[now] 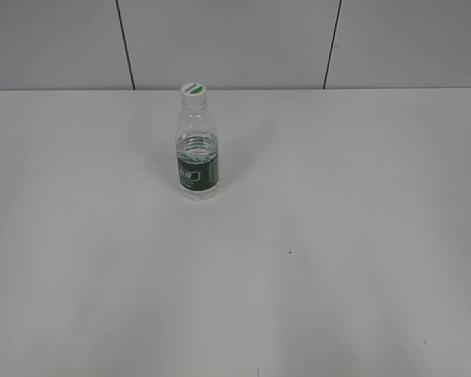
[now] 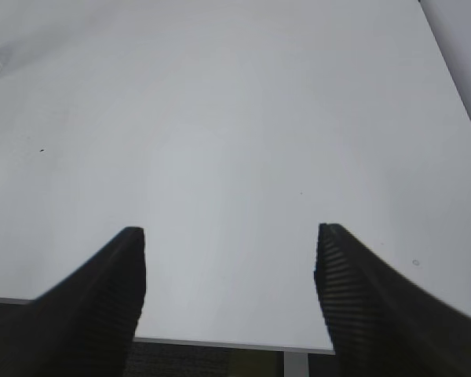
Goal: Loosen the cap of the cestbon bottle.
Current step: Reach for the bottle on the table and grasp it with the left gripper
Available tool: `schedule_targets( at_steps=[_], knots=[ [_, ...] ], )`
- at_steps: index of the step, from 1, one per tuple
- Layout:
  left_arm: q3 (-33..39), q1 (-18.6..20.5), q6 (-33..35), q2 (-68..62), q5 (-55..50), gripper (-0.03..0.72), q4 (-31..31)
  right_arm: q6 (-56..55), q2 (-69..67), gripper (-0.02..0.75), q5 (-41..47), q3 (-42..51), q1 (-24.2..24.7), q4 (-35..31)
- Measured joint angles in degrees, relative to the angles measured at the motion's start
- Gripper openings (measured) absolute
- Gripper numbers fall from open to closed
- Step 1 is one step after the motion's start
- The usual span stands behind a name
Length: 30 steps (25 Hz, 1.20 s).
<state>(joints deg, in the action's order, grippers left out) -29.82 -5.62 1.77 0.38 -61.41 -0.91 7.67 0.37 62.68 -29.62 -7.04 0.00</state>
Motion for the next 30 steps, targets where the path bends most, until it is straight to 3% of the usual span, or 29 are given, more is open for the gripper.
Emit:
schedule_targets(
  at_steps=[17, 23, 30],
  knots=[
    [-0.5, 0.0, 0.0, -0.1, 1.2, 0.433, -1.9, 0.0, 0.0, 0.516, 0.0, 0.0, 0.0, 0.0],
    [-4.8, 0.0, 0.0, -5.1, 12.9, 0.433, -5.9, 0.0, 0.0, 0.516, 0.0, 0.0, 0.0, 0.0],
    [-6.8, 0.0, 0.5, -19.7, 31.5, 0.433, -6.4, 0.0, 0.0, 0.516, 0.0, 0.0, 0.0, 0.0]
  ],
)
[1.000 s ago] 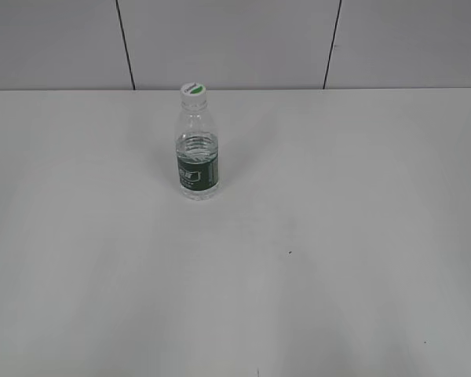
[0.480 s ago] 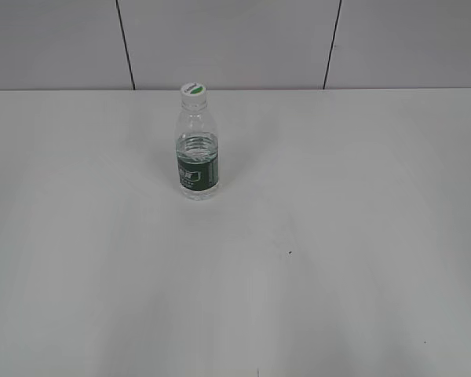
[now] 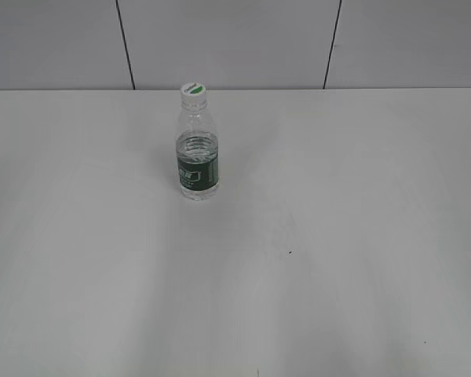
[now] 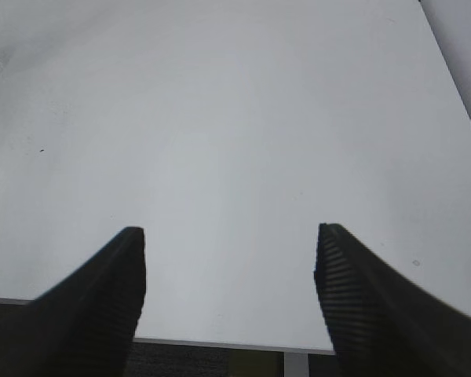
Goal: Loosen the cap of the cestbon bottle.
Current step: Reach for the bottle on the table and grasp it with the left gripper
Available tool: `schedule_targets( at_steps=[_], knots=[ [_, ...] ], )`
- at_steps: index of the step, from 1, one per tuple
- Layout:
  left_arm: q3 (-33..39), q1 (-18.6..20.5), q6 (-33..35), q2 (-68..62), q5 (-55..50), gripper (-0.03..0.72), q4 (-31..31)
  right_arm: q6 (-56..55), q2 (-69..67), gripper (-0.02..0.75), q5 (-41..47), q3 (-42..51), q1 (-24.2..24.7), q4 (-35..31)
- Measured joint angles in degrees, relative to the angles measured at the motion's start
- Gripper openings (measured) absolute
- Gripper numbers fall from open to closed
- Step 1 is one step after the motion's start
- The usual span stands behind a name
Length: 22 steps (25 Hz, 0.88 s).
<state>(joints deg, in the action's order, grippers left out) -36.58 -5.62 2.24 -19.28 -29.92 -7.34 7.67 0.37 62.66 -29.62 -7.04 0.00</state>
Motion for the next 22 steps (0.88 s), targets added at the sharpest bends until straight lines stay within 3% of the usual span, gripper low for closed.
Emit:
schedule_targets(
  at_steps=[15, 22],
  knots=[
    [-0.1, -0.5, -1.1, -39.5, 46.7, 0.433, 1.5, 0.0, 0.0, 0.516, -0.1, 0.0, 0.0, 0.0],
    [1.0, -5.9, -1.7, -56.3, 65.5, 0.433, 1.6, 0.0, 0.0, 0.516, -0.1, 0.0, 0.0, 0.0]
  ],
)
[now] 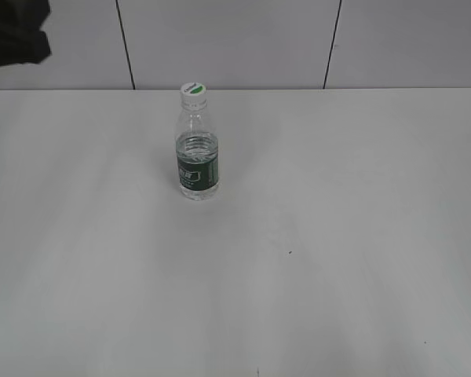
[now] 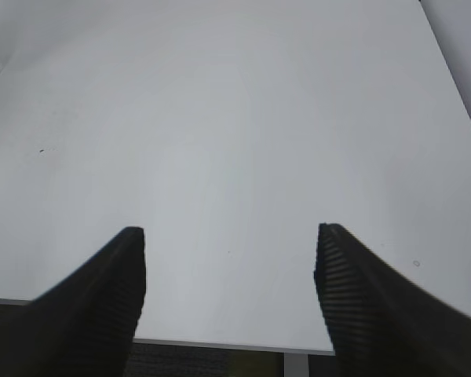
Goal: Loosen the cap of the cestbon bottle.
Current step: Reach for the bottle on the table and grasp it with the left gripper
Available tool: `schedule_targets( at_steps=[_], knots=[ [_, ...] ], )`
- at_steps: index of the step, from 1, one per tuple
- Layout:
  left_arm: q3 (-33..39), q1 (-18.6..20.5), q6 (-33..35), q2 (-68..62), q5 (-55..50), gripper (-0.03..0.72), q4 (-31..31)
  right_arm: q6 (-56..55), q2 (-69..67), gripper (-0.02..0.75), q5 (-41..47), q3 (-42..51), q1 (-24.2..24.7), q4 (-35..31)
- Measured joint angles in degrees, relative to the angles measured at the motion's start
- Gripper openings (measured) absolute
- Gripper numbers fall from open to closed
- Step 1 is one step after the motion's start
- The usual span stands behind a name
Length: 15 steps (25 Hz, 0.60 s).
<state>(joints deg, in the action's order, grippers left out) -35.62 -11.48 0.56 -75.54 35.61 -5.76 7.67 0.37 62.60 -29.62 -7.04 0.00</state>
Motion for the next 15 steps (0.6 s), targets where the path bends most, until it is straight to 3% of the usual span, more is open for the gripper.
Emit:
schedule_targets(
  at_steps=[5, 10, 15],
  knots=[
    [3.2, -3.1, -2.6, -9.5, 12.2, 0.433, -4.1, 0.0, 0.0, 0.516, 0.0, 0.0, 0.0, 0.0],
    [5.4, -3.5, -7.3, -18.4, 21.9, 0.433, -12.7, 0.0, 0.0, 0.516, 0.0, 0.0, 0.0, 0.0],
    [5.7, -3.5, -8.5, -25.8, 27.8, 0.433, -16.6, 0.0, 0.0, 0.516, 0.0, 0.0, 0.0, 0.0]
  ],
)
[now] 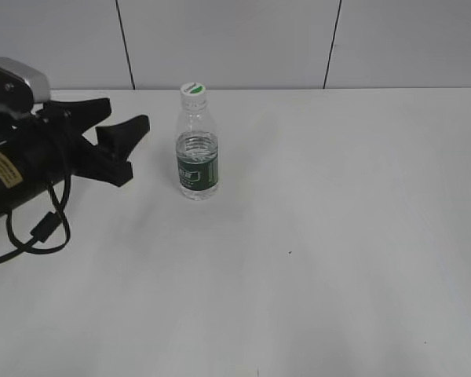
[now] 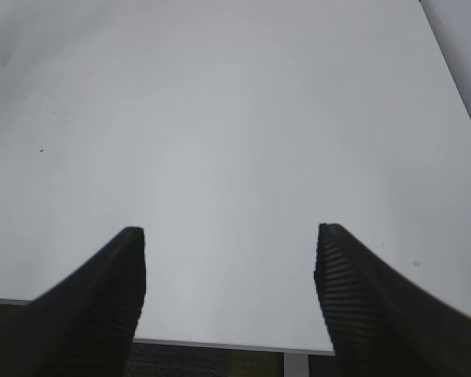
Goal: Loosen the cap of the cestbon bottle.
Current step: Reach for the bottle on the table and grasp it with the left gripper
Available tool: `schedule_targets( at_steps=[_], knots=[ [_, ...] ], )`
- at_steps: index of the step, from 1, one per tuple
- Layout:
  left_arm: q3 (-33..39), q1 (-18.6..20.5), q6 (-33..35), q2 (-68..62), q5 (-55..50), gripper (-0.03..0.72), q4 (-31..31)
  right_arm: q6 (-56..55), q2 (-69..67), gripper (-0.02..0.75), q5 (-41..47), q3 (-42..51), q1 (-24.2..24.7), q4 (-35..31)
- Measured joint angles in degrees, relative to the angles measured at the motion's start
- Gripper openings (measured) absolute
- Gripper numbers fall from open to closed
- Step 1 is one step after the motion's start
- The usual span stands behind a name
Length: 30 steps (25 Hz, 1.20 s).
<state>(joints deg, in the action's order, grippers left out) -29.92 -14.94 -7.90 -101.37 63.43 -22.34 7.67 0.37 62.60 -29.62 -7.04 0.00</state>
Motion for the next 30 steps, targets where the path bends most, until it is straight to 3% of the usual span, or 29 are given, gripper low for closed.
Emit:
schedule_targets(
  at_steps=[6, 13, 21, 30],
  knots=[
    [0.0, 0.0, -0.1, -6.9, 3.8, 0.433, -6.2, 0.0, 0.0, 0.516, 0.0, 0.0, 0.0, 0.0],
    [0.0, -0.2, -0.2, -13.4, 5.3, 0.438, -6.8, 0.0, 0.0, 0.516, 0.0, 0.0, 0.0, 0.0],
    [0.0, -0.2, -0.2, -14.3, 5.4, 0.610, -7.0, 0.0, 0.0, 0.516, 0.0, 0.0, 0.0, 0.0],
    [-3.3, -0.5, -0.2, -17.3, 5.7, 0.609, -7.1, 0.0, 0.0, 0.516, 0.0, 0.0, 0.0, 0.0]
  ],
)
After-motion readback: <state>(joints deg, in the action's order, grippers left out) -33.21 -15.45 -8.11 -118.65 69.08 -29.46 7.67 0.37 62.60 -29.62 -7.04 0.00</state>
